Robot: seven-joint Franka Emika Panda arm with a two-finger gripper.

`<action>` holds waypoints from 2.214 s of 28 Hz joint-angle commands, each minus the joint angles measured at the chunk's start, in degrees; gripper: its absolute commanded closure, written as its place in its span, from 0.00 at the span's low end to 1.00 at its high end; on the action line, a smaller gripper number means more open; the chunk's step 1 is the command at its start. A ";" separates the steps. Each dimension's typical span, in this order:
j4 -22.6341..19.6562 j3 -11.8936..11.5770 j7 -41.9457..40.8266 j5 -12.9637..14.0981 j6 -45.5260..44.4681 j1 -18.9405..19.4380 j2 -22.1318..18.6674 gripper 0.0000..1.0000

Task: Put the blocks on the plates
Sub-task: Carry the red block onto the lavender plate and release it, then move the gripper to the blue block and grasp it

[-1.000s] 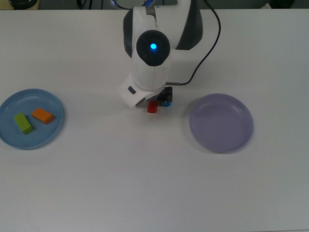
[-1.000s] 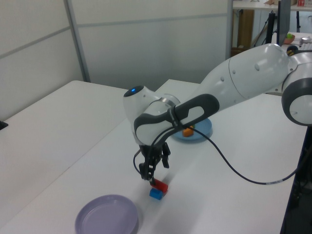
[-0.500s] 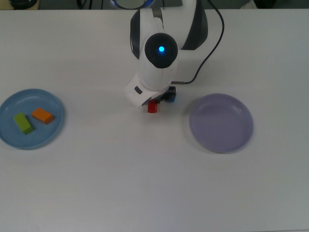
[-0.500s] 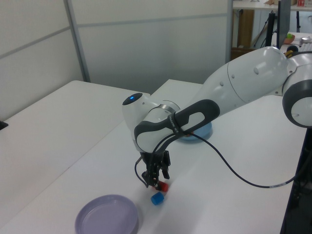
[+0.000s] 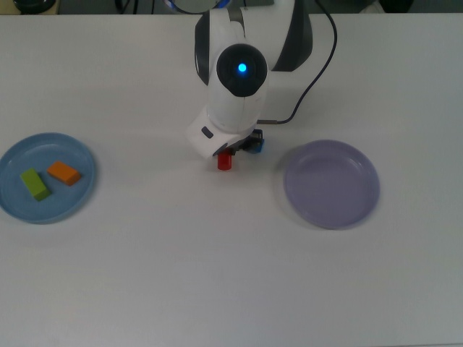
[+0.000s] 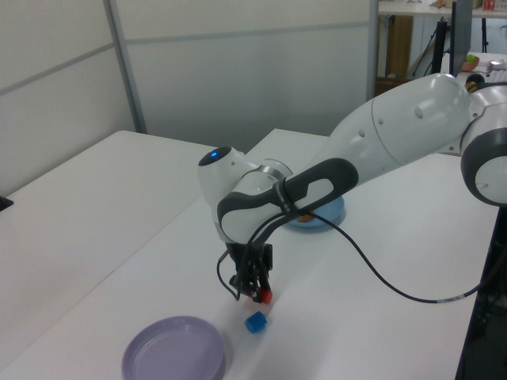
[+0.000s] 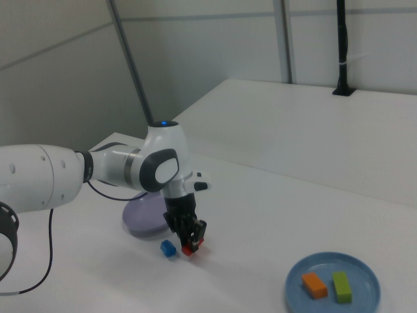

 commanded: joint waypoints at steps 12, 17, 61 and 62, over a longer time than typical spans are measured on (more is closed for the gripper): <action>6.95 9.42 5.01 -2.62 6.16 3.52 0.10 1.00; 6.95 9.42 5.72 -4.56 7.31 5.46 3.18 1.00; -0.34 4.23 13.34 -5.17 -5.18 1.07 -3.85 0.00; -1.13 4.23 15.19 -6.05 -5.09 1.07 -3.94 0.00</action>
